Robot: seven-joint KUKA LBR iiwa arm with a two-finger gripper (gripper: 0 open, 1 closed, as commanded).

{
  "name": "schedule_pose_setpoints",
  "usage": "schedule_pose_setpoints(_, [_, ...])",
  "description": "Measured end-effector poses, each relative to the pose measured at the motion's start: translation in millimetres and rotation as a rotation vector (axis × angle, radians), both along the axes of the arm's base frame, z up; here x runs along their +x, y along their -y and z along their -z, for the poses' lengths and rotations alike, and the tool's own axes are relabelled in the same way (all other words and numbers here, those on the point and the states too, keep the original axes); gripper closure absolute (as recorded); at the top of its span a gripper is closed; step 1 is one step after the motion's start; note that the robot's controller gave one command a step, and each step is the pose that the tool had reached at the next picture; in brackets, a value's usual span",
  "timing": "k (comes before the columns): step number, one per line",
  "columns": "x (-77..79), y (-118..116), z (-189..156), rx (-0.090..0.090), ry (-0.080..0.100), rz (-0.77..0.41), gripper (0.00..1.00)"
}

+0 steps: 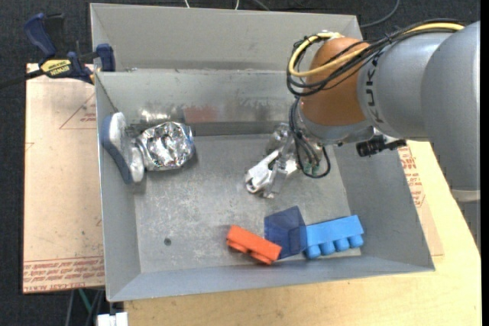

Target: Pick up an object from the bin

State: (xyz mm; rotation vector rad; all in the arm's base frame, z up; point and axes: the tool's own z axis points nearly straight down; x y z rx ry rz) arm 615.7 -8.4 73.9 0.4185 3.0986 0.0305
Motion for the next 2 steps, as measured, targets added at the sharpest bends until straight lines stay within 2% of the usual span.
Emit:
schedule_pose_setpoints(1, [34.0, 0.8, 2.7, -0.001, 0.008, -0.021, 1.0])
schedule_pose_setpoints(2, [34.0, 0.8, 2.5, -0.001, 0.008, -0.022, 1.0])
